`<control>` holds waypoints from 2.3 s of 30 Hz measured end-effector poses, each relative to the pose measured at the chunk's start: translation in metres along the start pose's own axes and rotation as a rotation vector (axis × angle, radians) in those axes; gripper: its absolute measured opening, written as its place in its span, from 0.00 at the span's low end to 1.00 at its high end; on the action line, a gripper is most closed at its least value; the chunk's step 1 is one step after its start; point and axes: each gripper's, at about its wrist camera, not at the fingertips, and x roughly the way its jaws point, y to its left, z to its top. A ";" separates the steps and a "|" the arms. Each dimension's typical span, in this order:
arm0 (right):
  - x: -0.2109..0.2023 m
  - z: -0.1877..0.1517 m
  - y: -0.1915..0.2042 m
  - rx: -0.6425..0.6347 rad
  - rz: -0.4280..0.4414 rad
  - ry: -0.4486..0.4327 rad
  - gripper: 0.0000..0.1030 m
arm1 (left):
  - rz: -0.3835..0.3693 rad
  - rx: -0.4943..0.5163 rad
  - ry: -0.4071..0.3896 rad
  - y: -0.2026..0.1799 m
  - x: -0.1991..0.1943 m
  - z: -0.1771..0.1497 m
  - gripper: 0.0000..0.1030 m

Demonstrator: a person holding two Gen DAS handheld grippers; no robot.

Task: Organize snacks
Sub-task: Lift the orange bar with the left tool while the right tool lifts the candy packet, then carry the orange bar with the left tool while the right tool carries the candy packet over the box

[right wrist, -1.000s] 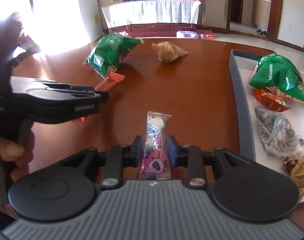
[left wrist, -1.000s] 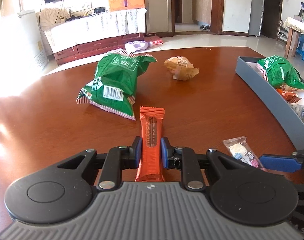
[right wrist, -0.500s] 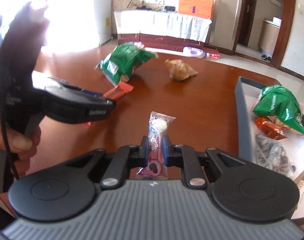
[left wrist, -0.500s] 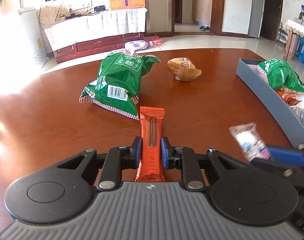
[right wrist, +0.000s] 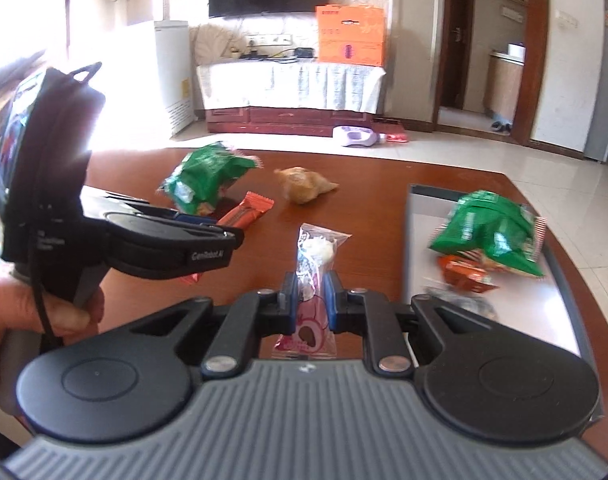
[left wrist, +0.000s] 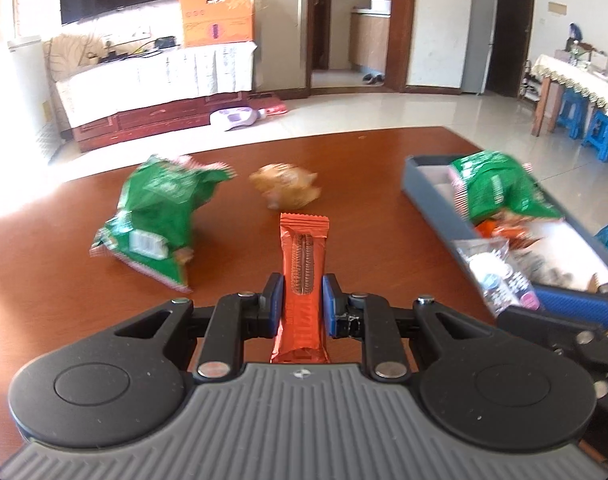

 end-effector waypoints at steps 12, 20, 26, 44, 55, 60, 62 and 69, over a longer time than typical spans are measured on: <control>-0.018 -0.011 -0.060 0.093 -0.122 0.001 0.16 | -0.127 0.007 -0.022 -0.079 0.014 0.019 0.24; -0.015 -0.022 -0.089 0.128 -0.185 0.028 0.17 | -0.196 0.023 -0.026 -0.126 0.032 0.028 0.24; -0.007 -0.029 -0.106 0.166 -0.218 0.059 0.17 | -0.248 0.044 -0.011 -0.155 0.051 0.030 0.24; 0.007 -0.034 -0.110 0.174 -0.239 0.097 0.17 | -0.282 0.087 -0.006 -0.171 0.073 0.031 0.24; 0.009 -0.034 -0.112 0.182 -0.252 0.088 0.19 | -0.280 0.102 -0.003 -0.173 0.073 0.031 0.25; 0.010 -0.033 -0.109 0.159 -0.273 0.074 0.22 | -0.275 0.101 -0.005 -0.172 0.072 0.031 0.40; 0.009 -0.034 -0.108 0.148 -0.285 0.066 0.27 | -0.271 0.098 -0.011 -0.172 0.071 0.031 0.54; 0.004 -0.033 -0.108 0.144 -0.315 0.037 0.43 | -0.275 0.093 -0.035 -0.171 0.064 0.032 0.71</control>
